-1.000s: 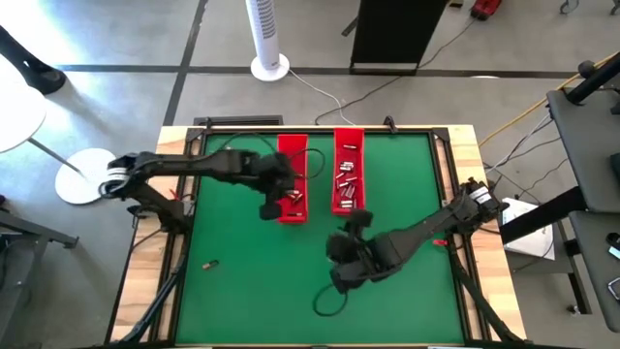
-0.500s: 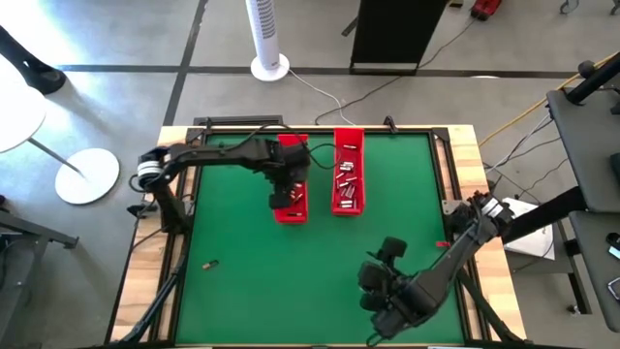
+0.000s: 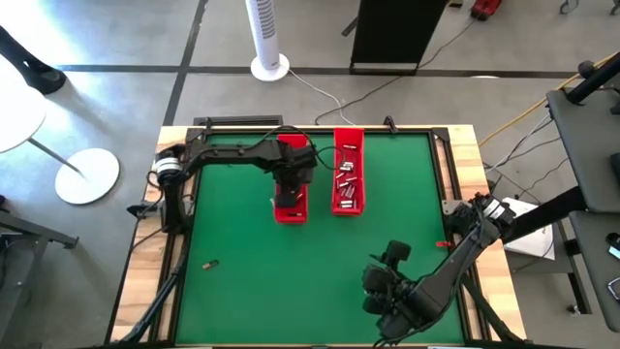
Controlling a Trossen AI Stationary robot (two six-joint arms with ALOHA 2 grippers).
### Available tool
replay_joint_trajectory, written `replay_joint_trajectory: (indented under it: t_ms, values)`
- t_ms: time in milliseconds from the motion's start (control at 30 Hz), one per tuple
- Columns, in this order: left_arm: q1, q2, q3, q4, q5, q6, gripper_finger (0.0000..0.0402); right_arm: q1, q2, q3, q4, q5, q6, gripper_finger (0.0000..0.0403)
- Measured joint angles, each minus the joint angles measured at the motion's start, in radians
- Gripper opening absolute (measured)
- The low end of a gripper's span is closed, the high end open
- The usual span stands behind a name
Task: Sort batteries
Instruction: Put the black battery into the left red bin
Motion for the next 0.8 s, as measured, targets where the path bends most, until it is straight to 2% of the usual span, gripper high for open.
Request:
replay_joint_trajectory:
  t_ms: [400,567,800]
  values:
    - [0.023,0.091,0.000,0.040,-0.054,0.041,0.0026,-0.003,0.001,-0.028,0.026,0.000,0.010,0.0205]
    - [0.030,0.101,0.000,0.057,-0.111,0.048,0.0031,-0.012,0.001,-0.033,0.030,0.000,0.010,0.0206]
    - [0.055,0.102,0.000,0.063,-0.114,0.049,0.0034,-0.018,0.001,-0.035,0.045,0.020,0.007,0.0206]
